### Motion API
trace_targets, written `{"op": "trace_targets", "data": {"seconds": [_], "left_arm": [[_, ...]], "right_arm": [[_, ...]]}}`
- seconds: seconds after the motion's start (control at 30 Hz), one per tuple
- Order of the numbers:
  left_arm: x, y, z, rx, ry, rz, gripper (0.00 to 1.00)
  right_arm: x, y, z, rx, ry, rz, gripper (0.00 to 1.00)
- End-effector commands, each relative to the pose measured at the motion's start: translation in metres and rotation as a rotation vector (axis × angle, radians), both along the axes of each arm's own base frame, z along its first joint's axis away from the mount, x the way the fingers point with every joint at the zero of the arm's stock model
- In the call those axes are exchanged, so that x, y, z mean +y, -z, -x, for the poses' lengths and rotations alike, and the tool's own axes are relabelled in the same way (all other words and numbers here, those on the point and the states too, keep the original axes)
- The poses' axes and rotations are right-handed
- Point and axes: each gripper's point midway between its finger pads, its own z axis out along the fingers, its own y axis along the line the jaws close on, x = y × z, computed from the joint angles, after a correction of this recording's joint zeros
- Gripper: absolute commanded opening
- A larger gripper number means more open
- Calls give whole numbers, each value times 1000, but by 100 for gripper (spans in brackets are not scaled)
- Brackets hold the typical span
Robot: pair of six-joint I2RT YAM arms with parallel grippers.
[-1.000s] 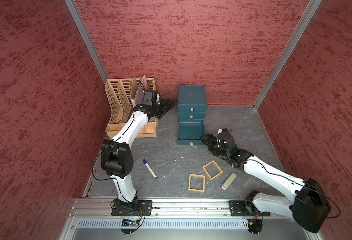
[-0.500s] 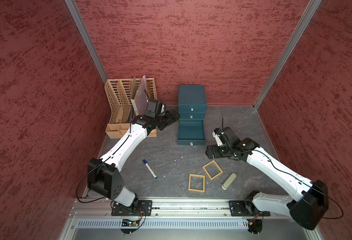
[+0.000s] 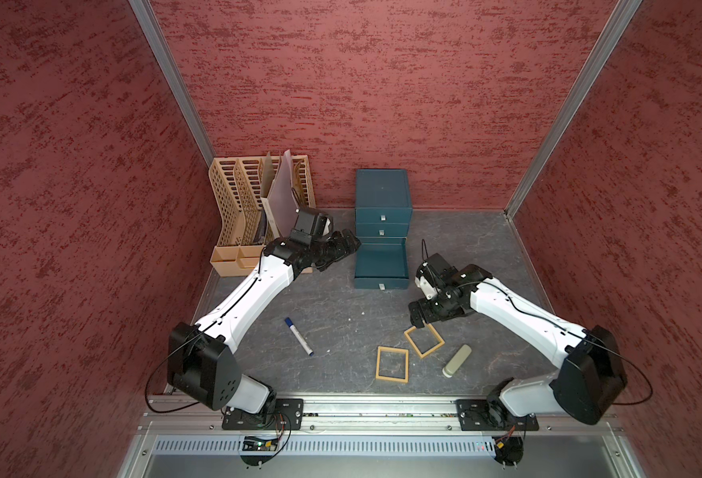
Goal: Place the brooch boxes into the drawer by color
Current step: Pick up the brooch box from the center of the board.
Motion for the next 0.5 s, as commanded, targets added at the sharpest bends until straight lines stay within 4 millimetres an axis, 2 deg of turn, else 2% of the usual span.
{"op": "trace_targets", "data": {"seconds": [0.0,0.1,0.23,0.27,0.47], "left_arm": [[-13,-2,10,-8,39,8,92],[-23,10,20,18,66,-5,91],[-37,21,35,40,98,-5,91],[-40,22,38,42,103,-5,91],[-47,26,42,49,111,0,90]], "right_arm": [[-11,10,-3,-14,66,47,98],[-20,20,-6,-19,153,53,85],[-28,32,-6,-39,255,14,55],[-30,34,-6,-44,269,14,51],[-38,50,-4,-27,284,35,42]]}}
